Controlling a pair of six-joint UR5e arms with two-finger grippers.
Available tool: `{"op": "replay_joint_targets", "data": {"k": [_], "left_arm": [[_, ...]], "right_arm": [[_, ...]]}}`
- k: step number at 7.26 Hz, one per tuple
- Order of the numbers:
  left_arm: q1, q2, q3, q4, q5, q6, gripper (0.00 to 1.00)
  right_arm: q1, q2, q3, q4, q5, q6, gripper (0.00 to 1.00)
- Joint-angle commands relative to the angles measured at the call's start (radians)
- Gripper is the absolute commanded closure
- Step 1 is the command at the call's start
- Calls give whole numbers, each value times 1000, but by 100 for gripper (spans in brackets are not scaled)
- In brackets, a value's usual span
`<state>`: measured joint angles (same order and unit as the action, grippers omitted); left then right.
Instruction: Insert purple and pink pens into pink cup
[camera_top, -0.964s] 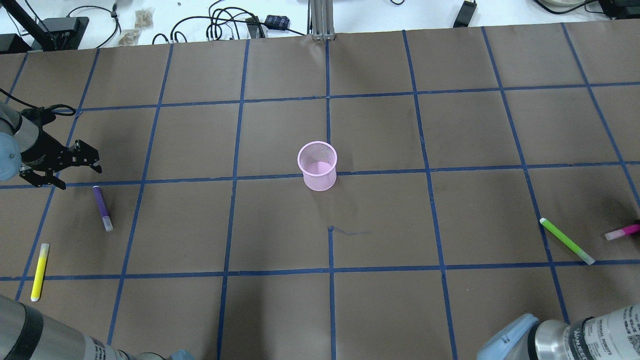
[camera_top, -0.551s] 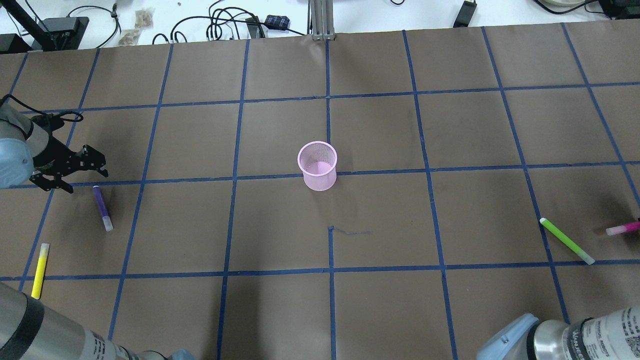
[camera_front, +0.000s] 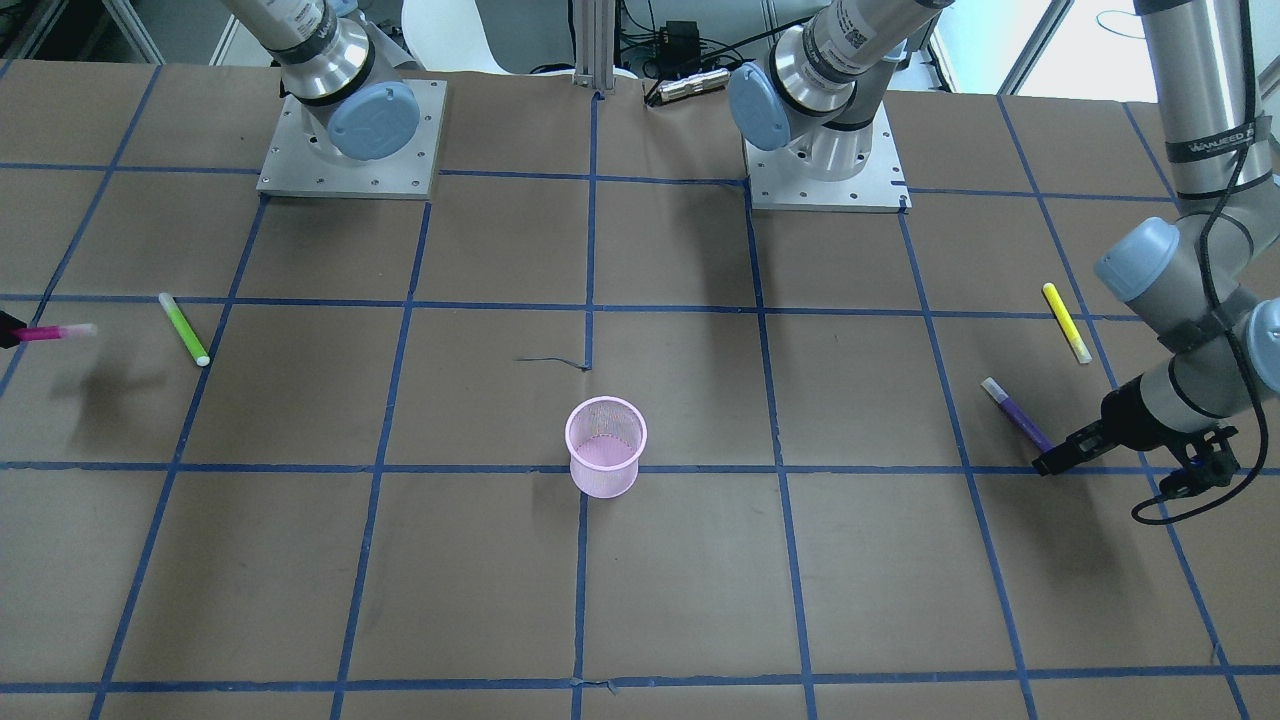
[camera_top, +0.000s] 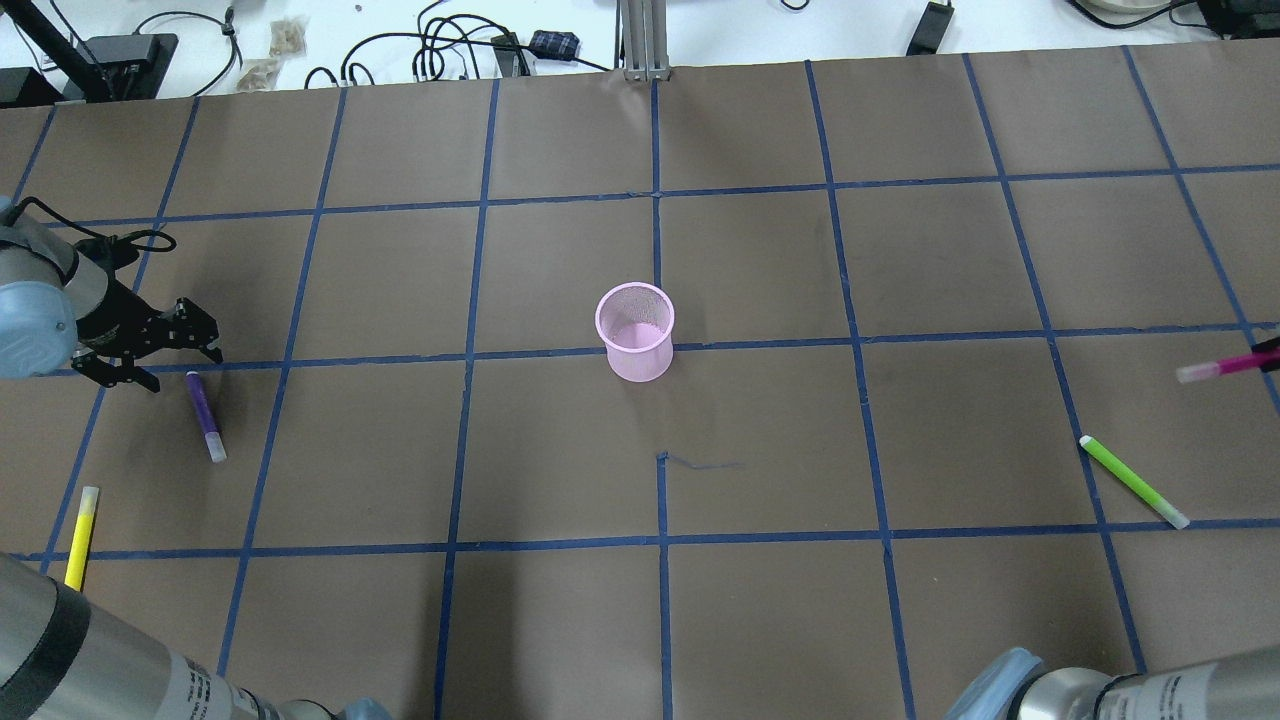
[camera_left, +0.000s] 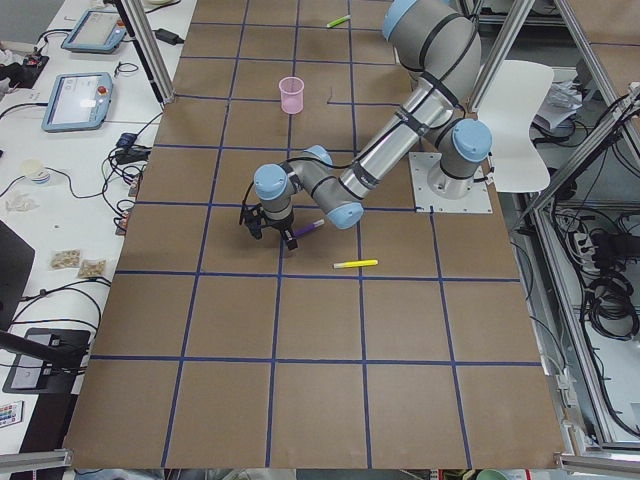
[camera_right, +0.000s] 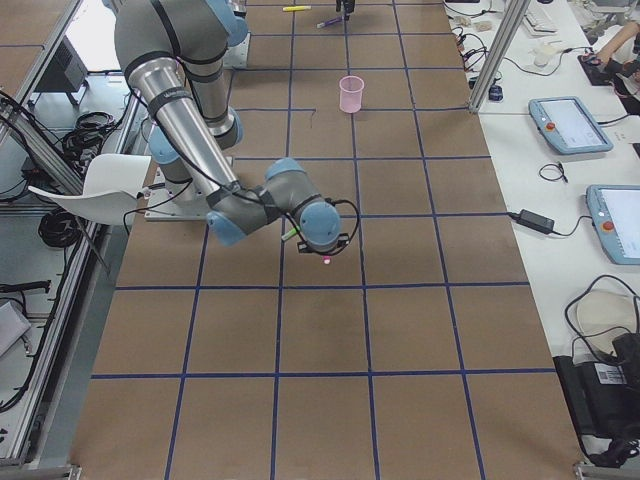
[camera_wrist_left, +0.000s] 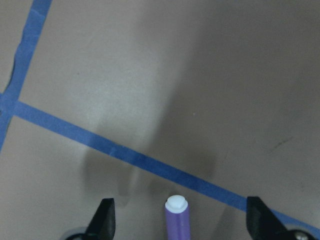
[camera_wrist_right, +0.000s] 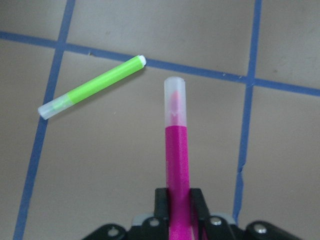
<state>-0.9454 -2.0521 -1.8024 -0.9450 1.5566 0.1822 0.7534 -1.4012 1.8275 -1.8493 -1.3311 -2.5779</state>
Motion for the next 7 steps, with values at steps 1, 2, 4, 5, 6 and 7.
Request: {"op": "replay_joint_targets", "data": {"k": [1,2,4,5,6,7], "left_arm": [[-1,-6,0,0,0,0,24],[-1,-8,0,0,2,0,31],[-3,-7,2,0,3,2,81],[-1,-7,2,-1,-3,0,89],[-3,-7,2,-12,-1,-15,100],[-4,-2,2,-15,-6,-41,100]], "right_arm": [[236,-99,-1,4,3,271,92],[333,-119,-1,4,3,404,91],[536,-144,1,-4,-2,638,91],[625,-133,1,-42,-13,689,91],[676,-127,9,-85,-16,767,91],[735,-119,9,-90,1,895,89]]}}
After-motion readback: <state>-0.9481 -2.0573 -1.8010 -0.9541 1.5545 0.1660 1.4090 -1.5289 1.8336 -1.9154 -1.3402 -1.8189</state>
